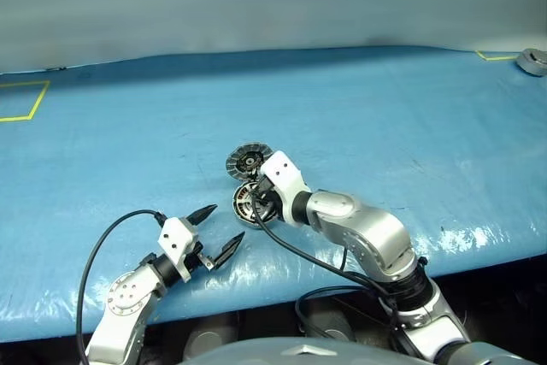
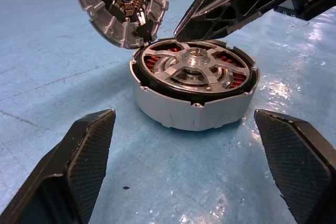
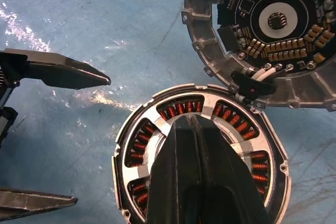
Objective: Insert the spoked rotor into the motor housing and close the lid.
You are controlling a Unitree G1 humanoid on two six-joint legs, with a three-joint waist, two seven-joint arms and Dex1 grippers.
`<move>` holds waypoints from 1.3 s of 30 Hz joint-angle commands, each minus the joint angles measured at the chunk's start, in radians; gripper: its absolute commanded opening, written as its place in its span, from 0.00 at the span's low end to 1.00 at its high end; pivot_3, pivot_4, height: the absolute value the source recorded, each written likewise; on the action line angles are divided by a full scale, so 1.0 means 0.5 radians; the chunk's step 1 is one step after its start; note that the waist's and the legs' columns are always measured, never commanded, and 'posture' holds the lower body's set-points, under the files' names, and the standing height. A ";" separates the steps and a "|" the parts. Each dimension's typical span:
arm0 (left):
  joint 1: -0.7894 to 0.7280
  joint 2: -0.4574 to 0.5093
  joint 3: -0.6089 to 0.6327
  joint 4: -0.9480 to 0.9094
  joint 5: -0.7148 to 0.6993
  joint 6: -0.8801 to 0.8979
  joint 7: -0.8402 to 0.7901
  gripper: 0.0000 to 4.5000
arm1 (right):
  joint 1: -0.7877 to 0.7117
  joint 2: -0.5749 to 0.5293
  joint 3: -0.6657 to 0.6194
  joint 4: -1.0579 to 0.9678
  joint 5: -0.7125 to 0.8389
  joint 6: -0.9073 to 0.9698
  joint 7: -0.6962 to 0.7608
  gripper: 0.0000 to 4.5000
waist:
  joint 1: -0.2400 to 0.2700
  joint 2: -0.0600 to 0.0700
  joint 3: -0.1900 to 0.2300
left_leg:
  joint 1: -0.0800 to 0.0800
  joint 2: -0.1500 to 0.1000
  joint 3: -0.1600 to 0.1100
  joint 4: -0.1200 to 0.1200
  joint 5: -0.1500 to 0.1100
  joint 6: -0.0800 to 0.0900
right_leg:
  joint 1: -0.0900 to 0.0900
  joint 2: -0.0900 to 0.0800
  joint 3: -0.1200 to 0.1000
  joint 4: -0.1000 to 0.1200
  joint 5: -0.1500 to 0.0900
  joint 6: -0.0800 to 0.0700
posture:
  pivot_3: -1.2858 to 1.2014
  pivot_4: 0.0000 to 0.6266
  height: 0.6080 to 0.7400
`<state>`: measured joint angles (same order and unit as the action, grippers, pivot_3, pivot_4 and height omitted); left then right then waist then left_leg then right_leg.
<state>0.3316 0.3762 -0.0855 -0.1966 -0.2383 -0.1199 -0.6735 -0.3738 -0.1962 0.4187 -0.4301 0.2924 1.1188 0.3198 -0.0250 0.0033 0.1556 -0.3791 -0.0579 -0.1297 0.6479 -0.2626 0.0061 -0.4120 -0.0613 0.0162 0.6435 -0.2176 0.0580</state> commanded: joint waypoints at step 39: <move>-0.731 0.152 0.545 0.419 -0.591 0.830 0.031 0.96 | 0.927 -0.288 -0.253 -0.334 -0.068 -1.096 0.230 0.00 | 0.004 -0.003 0.000 | 0.003 0.000 -0.003 0.002 0.002 -0.004 | 0.004 0.002 -0.004 0.002 -0.006 0.010 | 0.52 0.24 1.00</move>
<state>0.0042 0.4397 0.1699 -0.0221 -0.5120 0.2753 -0.6382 0.0771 -0.3571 0.3031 -0.6004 0.2442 0.6394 0.4251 -0.0231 0.0020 0.1553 -0.3774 -0.0578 -0.1309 0.6491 -0.2611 0.0039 -0.4098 -0.0599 0.0147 0.6446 -0.2200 0.0636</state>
